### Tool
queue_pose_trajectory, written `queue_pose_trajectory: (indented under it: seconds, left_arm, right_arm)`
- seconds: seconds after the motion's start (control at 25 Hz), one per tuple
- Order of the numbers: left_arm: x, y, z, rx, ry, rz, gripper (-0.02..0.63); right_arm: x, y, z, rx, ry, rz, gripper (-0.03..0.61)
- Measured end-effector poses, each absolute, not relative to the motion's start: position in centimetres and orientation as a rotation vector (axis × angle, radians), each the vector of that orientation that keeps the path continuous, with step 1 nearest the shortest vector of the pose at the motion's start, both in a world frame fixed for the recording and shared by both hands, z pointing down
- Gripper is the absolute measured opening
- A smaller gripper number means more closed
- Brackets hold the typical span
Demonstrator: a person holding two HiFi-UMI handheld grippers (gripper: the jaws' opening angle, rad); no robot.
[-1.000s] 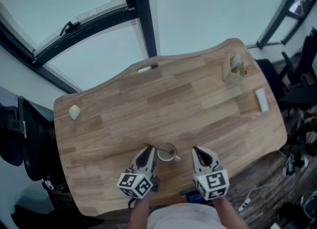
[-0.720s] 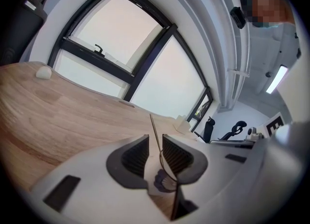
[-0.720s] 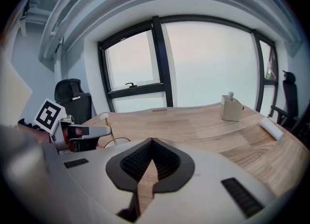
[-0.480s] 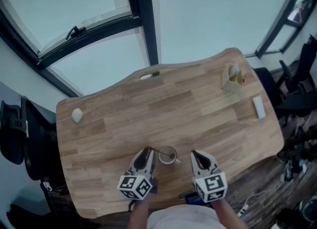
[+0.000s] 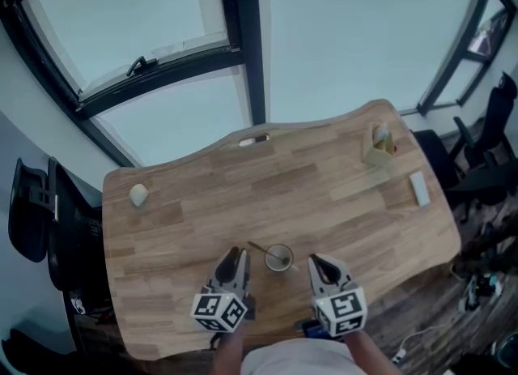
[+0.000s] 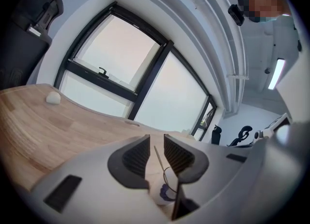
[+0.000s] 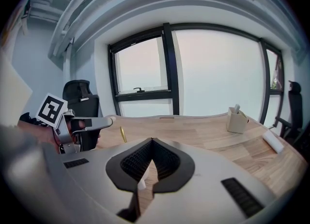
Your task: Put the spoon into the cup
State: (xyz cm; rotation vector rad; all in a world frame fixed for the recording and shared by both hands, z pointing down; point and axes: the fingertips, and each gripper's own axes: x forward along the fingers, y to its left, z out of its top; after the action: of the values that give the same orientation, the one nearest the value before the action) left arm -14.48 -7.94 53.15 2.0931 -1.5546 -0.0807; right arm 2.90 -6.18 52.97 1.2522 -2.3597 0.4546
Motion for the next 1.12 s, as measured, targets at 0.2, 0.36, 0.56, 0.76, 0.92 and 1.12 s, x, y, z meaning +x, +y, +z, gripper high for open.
queue_pose_trajectory:
  seconds: [0.2, 0.36, 0.56, 0.76, 0.92, 1.12]
  left_arm:
    - [-13.7, -7.2, 51.2, 2.163, -1.537, -0.101, 0.073]
    - [-13.8, -6.5, 49.8, 2.224, -1.591, -0.056, 0.002]
    - [-14.3, -5.8, 47.8, 2.270, -1.626, -0.055, 0.002]
    - [-14.0, -5.1, 46.7, 2.319, -1.666, -0.016, 0.002]
    - [-13.7, -4.5, 46.1, 2.341, -1.659, -0.021, 0.002]
    - [-13.4, -4.0, 46.1, 2.352, -1.648, -0.017, 0.002]
  right_arm:
    - [2.9, -5.8, 51.5, 1.278, -2.401, 0.431, -0.003]
    - [2.7, -5.3, 50.2, 1.321, -2.438, 0.387, -0.003]
    - [2.9, -4.7, 49.3, 1.334, -2.435, 0.372, -0.003]
    - [3.3, -4.1, 48.3, 1.351, -2.439, 0.329, -0.003]
    - [4.0, -3.7, 47.9, 1.384, -2.410, 0.277, -0.003]
    - [4.5, -3.3, 48.1, 1.415, -2.408, 0.294, -0.003]
